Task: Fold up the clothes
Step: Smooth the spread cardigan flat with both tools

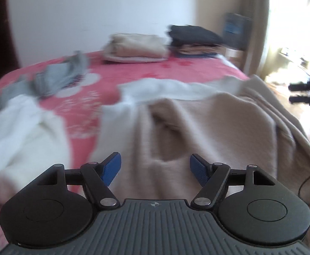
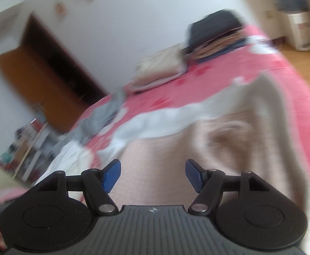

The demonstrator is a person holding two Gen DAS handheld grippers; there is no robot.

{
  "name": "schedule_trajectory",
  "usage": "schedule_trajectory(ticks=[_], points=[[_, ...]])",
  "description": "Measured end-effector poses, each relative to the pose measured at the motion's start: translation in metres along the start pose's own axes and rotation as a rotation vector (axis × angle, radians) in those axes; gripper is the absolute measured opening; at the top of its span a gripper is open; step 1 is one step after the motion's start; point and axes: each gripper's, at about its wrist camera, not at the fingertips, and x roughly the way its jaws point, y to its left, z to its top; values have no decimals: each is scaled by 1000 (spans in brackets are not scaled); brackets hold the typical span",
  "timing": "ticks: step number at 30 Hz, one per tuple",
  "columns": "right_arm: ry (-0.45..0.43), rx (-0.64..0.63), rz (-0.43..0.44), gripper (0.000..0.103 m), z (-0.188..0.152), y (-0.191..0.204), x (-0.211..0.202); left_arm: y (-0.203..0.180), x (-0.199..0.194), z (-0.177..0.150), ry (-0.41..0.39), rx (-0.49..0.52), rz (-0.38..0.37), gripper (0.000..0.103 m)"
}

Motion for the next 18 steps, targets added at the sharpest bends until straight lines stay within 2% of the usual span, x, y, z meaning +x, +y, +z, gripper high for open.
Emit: schedule_trajectory(ticks=[2, 4, 5, 6, 8, 12, 15, 17, 18], points=[[-43, 42, -97, 77, -3, -17, -34, -6, 17, -4, 60, -43, -111, 72], [-86, 85, -194, 87, -7, -33, -68, -12, 29, -10, 101, -60, -173, 72], [-101, 112, -234, 94, -11, -43, -83, -14, 32, -13, 113, -58, -174, 72], [-97, 151, -255, 97, -21, -56, -90, -15, 34, -16, 123, -56, -172, 72], [-66, 221, -285, 98, -41, -77, -93, -18, 39, -22, 143, -51, -167, 72], [66, 227, -332, 98, -66, -97, -50, -23, 45, -33, 179, -42, -157, 72], [132, 83, -390, 98, -69, -94, -16, -28, 39, -39, 188, -22, -134, 72], [159, 36, -391, 98, -73, -92, -2, -32, 36, -42, 193, -13, -127, 72], [170, 33, -396, 101, -75, -92, 5, -34, 35, -43, 196, -10, -124, 72]])
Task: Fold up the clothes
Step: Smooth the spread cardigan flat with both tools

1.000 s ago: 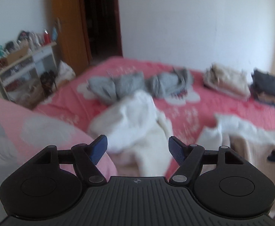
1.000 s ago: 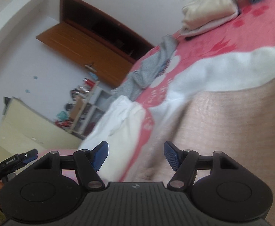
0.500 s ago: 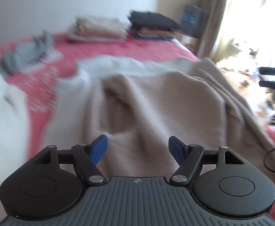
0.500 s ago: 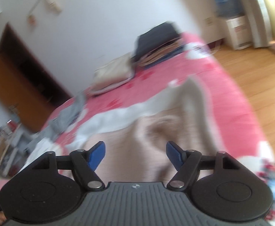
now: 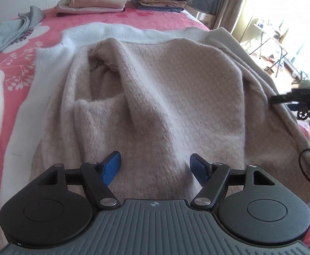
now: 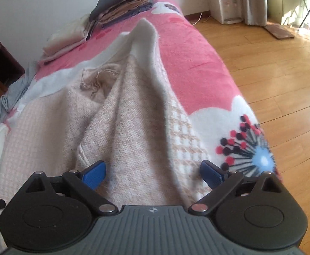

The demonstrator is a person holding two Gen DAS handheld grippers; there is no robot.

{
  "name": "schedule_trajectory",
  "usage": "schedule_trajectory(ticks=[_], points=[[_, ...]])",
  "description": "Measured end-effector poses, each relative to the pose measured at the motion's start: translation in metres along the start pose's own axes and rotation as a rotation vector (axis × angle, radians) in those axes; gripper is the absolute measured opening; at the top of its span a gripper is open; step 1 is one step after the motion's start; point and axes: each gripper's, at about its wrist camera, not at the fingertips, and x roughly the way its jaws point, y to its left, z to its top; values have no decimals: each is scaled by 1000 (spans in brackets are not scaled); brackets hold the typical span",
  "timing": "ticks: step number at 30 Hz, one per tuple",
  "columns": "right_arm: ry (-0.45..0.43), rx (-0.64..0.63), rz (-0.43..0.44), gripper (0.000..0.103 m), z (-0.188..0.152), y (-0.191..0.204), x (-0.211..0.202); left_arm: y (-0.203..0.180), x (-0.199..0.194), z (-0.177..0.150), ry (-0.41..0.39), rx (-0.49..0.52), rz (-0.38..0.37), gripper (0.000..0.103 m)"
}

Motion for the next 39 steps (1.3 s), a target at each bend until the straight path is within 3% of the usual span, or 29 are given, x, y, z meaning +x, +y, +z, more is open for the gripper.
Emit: schedule_trajectory(ticks=[5, 9, 15, 19, 26, 31, 34, 35, 36, 37, 38, 39], points=[[47, -31, -35, 103, -3, 16, 33, -8, 0, -6, 7, 26, 22, 72], [28, -121, -131, 103, -9, 42, 35, -9, 1, -5, -4, 9, 18, 72], [-12, -143, -79, 103, -14, 57, 9, -10, 2, -9, -11, 11, 17, 72], [11, -128, -55, 103, -10, 64, 17, -14, 3, -11, -5, 26, 19, 72], [-10, -179, -99, 103, -14, 79, 3, -12, 3, -13, -7, 22, 10, 72], [-13, -254, -171, 103, -16, 87, 37, -9, 7, -10, -7, -5, 7, 72], [-46, -389, -254, 87, -26, 92, 54, -7, 6, -9, -14, -18, 7, 72], [-64, -423, -270, 75, -30, 94, 51, -6, 6, -8, -17, -22, 7, 72], [-76, -446, -283, 49, -31, 95, 45, -6, 6, -8, -20, -27, 7, 72], [-91, -455, -300, 39, -30, 94, 38, -5, 6, -7, -22, -31, 7, 72], [-107, -456, -323, 17, -26, 90, 29, -4, 5, -6, -30, -39, 6, 72], [-128, -457, -352, 14, -22, 85, 19, -2, 3, -6, -38, -48, 5, 72]])
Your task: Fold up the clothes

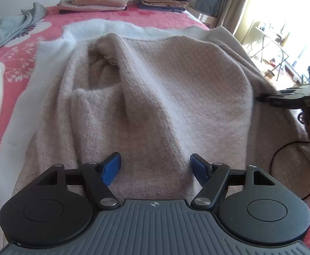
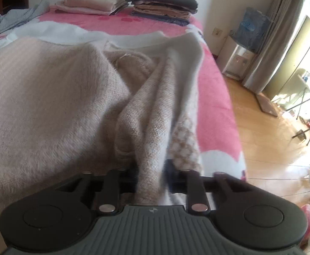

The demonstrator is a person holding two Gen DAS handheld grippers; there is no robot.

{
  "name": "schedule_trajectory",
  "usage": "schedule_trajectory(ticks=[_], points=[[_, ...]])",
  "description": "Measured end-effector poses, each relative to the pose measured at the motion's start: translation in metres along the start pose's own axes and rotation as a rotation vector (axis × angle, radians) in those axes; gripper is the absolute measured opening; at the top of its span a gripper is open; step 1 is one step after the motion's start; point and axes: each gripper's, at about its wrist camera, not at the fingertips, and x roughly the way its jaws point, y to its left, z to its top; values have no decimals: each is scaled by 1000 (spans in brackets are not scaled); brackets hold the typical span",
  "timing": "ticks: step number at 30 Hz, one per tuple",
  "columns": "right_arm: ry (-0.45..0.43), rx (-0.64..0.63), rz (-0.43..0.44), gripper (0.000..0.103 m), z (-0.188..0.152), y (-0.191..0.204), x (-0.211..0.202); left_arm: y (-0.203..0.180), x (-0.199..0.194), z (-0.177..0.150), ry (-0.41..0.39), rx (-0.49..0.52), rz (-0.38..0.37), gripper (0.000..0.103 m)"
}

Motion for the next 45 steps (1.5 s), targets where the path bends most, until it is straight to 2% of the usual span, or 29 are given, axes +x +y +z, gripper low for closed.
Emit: schedule_trajectory(ticks=[3, 7, 8, 9, 10, 11, 13, 15, 17, 18, 20, 22, 25, 26, 28, 30, 32, 33, 35, 37, 38, 39, 40, 41, 42, 44, 45], points=[[-56, 8, -138, 13, 7, -37, -15, 2, 0, 1, -11, -14, -11, 72], [-86, 67, -276, 13, 12, -82, -15, -1, 8, -4, 22, 1, -6, 72], [-51, 70, -278, 16, 11, -88, -3, -2, 11, -5, 35, 6, -1, 72], [2, 68, -269, 31, 9, -92, 12, -3, 12, -6, 43, 13, 6, 72], [93, 74, -232, 38, 6, -95, 31, -3, 14, -7, 51, 20, 12, 72], [152, 123, -195, 40, 2, -100, 44, -3, 13, -7, 51, 20, 13, 72], [170, 249, -147, 41, -3, -112, 42, -2, 10, -6, 48, 18, 13, 72], [75, 304, -179, 49, -4, -118, 9, 4, 6, -5, 40, 3, 24, 72], [-44, 318, -190, 51, -2, -119, -33, 11, 0, -3, 20, -26, 26, 72], [-96, 319, -159, 52, 1, -118, -53, 14, -3, -1, 10, -42, 27, 72], [-187, 284, -7, 52, 7, -113, -90, 22, -8, 2, -10, -70, 29, 72], [-212, 147, 262, 52, 11, -91, -113, 26, -13, 3, -29, -83, 36, 72], [-105, -158, 642, 52, -9, -26, -123, 28, -21, 5, -54, -74, 47, 72], [-62, -259, 741, 52, -18, -3, -124, 28, -23, 5, -61, -66, 51, 72], [36, -438, 836, 52, -44, 46, -122, 27, -29, 5, -74, -50, 61, 72], [80, -640, 879, 52, -72, 91, -121, 28, -33, 3, -77, -45, 80, 72], [22, -889, 860, 53, -104, 131, -126, 35, -38, 0, -69, -64, 101, 72], [-19, -982, 846, 58, -116, 142, -128, 38, -40, -3, -65, -75, 111, 72], [-66, -1059, 816, 66, -132, 147, -126, 46, -47, -8, -57, -100, 131, 72], [-113, -1134, 783, 66, -148, 152, -123, 54, -56, -16, -50, -130, 150, 72], [-137, -1172, 767, 62, -156, 154, -122, 58, -60, -20, -47, -140, 162, 72], [-161, -1209, 750, 42, -164, 157, -121, 63, -64, -24, -45, -149, 177, 72], [-172, -1215, 732, 30, -166, 158, -119, 67, -69, -28, -42, -157, 193, 72], [-153, -1148, 713, 14, -157, 156, -117, 72, -73, -32, -40, -166, 209, 72], [-135, -1087, 697, 8, -148, 155, -114, 77, -77, -36, -38, -174, 225, 72], [-89, -999, 686, 5, -133, 152, -107, 87, -84, -45, -26, -209, 255, 72], [-44, -975, 708, 5, -126, 151, -104, 91, -86, -47, -22, -220, 263, 72]])
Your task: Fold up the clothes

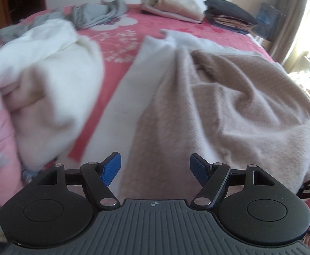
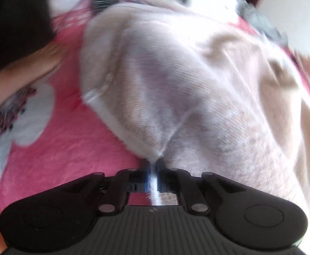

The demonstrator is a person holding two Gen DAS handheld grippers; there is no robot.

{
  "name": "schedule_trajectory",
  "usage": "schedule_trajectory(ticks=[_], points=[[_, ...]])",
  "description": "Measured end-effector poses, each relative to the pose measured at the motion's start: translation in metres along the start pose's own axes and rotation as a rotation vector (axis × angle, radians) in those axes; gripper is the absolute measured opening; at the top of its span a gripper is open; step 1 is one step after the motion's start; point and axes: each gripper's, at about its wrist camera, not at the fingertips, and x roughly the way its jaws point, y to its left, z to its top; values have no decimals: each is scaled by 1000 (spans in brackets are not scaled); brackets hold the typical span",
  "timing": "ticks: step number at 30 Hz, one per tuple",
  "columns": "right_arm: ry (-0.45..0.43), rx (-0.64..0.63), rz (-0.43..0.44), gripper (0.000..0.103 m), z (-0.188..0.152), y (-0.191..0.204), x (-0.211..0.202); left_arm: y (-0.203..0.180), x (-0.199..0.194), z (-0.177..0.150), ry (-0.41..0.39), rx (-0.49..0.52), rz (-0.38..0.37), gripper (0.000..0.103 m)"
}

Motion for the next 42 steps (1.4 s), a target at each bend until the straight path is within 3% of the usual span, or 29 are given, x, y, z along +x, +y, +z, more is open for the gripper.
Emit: schedule_trajectory(ticks=[1, 5, 7, 10, 14, 16, 17, 18, 20, 22, 23, 24, 28, 31, 33, 35, 36, 39, 42], points=[[16, 29, 57, 5, 2, -6, -2, 4, -1, -1, 3, -8, 7, 72], [81, 68, 455, 5, 5, -23, -25, 19, -5, -7, 17, -41, 37, 72], [114, 81, 582, 5, 7, -22, -30, 23, -3, -9, 22, -52, 47, 72], [168, 86, 602, 5, -3, -12, -5, 18, 11, -12, 34, -57, 45, 72], [214, 259, 635, 5, -18, -18, 28, 5, 21, -12, 42, 5, 51, 72], [230, 281, 600, 10, -10, -31, 10, 1, 24, -14, 56, 26, 50, 72], [238, 291, 583, 20, -6, -38, 0, -1, 25, -15, 62, 33, 49, 72], [230, 298, 571, 25, -1, -46, -12, -2, 25, -16, 61, 43, 53, 72], [127, 316, 607, 27, 16, -68, -46, -4, 26, -19, 59, 63, 64, 72], [5, 340, 636, 35, 33, -99, -73, -6, 28, -19, 55, 69, 73, 72], [-59, 349, 626, 45, 42, -114, -84, -8, 29, -18, 56, 72, 75, 72], [-125, 354, 559, 48, 52, -131, -88, -10, 30, -17, 56, 74, 77, 72], [-204, 362, 158, 44, 86, -186, -58, -18, 30, -15, 45, 110, 95, 72], [-152, 286, -39, 27, 91, -194, -14, -19, 27, -15, 37, 143, 135, 72], [-35, 237, -132, 20, 77, -199, 17, -14, 26, -16, 54, 130, 144, 72], [111, 116, -310, 20, 48, -190, 53, -10, 24, -17, 69, 127, 144, 72], [95, 102, -350, 26, 34, -192, 51, -7, 24, -18, 76, 132, 146, 72], [75, 297, -344, 29, 21, -214, 32, -1, 31, -16, 92, 154, 186, 72], [59, 379, -338, 32, 16, -223, 31, 10, 45, -3, 107, 114, 186, 72]])
